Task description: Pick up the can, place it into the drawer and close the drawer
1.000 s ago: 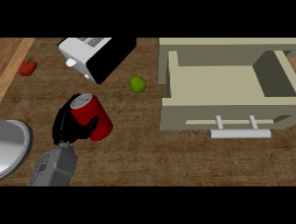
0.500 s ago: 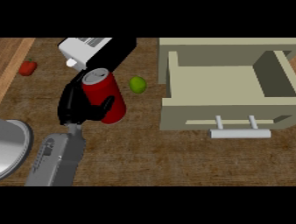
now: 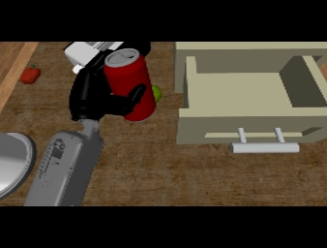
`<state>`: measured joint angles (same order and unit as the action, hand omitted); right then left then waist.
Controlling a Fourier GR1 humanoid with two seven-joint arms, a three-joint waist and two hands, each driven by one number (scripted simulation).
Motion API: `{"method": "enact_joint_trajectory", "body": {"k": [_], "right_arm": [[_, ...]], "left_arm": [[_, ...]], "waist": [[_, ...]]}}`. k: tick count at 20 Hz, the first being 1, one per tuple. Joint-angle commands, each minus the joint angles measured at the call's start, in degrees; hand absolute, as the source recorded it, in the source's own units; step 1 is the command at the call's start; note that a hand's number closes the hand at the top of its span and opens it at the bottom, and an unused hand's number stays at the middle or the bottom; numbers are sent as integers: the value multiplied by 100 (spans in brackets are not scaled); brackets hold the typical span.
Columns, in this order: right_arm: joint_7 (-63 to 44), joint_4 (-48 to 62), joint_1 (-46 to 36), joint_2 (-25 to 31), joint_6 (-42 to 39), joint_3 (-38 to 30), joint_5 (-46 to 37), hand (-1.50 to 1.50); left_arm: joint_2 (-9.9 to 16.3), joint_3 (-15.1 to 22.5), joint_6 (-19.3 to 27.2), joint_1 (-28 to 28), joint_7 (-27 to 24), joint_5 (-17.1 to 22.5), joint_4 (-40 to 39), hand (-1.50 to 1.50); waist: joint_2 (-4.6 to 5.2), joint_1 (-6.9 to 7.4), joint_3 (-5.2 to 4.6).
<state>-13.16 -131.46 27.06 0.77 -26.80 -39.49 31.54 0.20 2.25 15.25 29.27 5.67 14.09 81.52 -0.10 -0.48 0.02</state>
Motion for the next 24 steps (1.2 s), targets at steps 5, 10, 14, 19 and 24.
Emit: {"method": "enact_joint_trajectory", "body": {"k": [5, 10, 14, 19, 24], "right_arm": [[-150, 115, -68, 153, -88, -201, 244, -150], [168, 123, -127, -74, 158, 320, -394, -150], [144, 274, 16, -74, -269, -95, 96, -150], [-36, 247, -312, -10, -73, 52, -54, -150], [-170, 27, -393, -32, -14, 184, -220, -150]], "left_arm": [[82, -146, 371, 1236, 587, -64, -437, 150], [-19, 399, 1055, 1785, 409, 11, -992, 150], [-20, 637, 1494, 2411, 620, 200, -1225, 150], [-20, 737, 1753, 3248, 181, 507, -2337, 150], [-20, 958, 1910, 3727, -205, 1014, -2979, 150]], "waist": [[11, -25, 0], [19, -50, 1], [10, -78, 1], [27, -107, 1], [40, -165, 1]]}}
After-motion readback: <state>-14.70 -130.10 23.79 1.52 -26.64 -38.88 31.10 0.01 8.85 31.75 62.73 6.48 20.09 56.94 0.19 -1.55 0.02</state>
